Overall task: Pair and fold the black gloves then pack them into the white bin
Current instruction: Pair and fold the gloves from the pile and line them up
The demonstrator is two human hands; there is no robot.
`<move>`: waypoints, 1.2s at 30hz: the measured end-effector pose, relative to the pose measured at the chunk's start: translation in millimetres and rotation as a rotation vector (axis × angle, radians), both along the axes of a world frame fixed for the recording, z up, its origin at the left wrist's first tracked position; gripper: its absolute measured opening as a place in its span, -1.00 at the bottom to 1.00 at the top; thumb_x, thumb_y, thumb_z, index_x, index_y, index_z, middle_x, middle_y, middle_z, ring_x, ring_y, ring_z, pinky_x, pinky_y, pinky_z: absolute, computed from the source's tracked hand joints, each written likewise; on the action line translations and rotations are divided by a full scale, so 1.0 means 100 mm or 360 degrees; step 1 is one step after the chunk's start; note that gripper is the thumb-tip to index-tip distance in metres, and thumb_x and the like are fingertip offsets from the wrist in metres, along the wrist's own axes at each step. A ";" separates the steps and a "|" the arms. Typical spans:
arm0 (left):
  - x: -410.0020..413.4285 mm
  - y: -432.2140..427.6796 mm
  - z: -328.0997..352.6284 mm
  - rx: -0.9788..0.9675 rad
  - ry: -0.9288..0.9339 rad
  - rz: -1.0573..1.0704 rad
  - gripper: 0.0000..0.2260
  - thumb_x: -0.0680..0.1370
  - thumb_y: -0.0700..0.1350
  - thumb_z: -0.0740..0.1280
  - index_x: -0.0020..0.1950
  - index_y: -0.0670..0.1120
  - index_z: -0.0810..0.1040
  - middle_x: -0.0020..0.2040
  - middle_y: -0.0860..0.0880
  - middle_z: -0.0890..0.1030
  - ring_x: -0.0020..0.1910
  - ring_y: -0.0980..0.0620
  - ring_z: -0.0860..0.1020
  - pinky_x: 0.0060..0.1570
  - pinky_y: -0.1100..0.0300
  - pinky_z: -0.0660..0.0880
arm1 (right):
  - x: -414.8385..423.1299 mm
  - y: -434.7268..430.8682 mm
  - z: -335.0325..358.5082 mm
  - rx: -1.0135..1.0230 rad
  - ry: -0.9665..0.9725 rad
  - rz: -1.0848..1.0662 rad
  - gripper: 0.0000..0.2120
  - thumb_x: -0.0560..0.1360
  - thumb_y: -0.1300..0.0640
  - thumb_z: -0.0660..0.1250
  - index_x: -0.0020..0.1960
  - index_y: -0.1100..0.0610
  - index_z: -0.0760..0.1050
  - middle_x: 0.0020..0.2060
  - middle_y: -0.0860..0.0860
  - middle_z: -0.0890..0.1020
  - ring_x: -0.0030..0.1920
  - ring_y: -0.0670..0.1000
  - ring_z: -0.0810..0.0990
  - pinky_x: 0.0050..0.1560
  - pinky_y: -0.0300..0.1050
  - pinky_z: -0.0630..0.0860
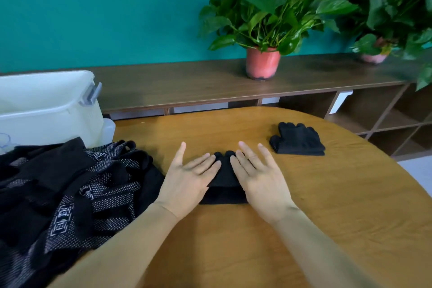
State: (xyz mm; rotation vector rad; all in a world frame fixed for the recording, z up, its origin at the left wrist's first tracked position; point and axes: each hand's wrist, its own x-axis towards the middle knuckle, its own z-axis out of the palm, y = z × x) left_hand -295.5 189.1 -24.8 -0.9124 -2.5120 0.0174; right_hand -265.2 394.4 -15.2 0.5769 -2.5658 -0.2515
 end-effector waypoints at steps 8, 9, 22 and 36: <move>0.19 -0.04 0.03 -0.0261 -0.0312 0.0050 -0.39 0.50 -0.06 0.44 0.52 -0.09 0.34 0.49 -0.04 0.38 0.43 0.10 0.40 0.52 -0.19 0.04 | 0.12 -0.05 -0.04 0.0066 -0.0325 -0.0093 -0.51 0.44 0.23 0.35 0.35 0.29 0.48 0.26 0.21 0.58 0.46 0.18 0.34 0.42 0.18 0.27; 0.19 -0.05 0.07 -0.0299 -0.0454 0.0104 -0.40 0.60 -0.02 0.26 0.60 -0.06 0.13 0.58 0.00 0.16 0.53 0.13 0.20 0.55 -0.15 -0.08 | 0.13 -0.06 0.00 0.0126 -0.0395 -0.0120 -0.47 0.50 0.18 0.30 0.44 0.30 0.36 0.37 0.22 0.48 0.53 0.17 0.20 0.47 0.18 0.17; 0.44 -0.10 -0.24 0.0093 -0.0109 -0.0267 -0.61 0.46 -0.26 0.48 0.29 -0.13 0.59 0.31 -0.07 0.58 0.32 0.03 0.52 0.42 0.05 0.26 | 0.51 -0.07 -0.32 -0.0333 0.0076 0.0121 -0.70 0.40 0.24 0.43 0.12 0.16 0.66 0.09 0.08 0.69 0.17 0.02 0.64 0.34 0.12 0.31; -0.42 0.70 -0.37 0.0530 -0.0083 -0.0127 -0.65 0.30 -0.35 0.60 0.06 -0.21 0.70 0.07 -0.16 0.69 0.06 -0.07 0.67 0.03 -0.03 0.62 | -0.37 0.35 -0.42 -0.0578 0.0205 -0.0295 -0.63 0.33 0.32 0.53 0.12 0.13 0.67 0.08 0.07 0.69 0.13 0.02 0.66 0.38 0.24 0.35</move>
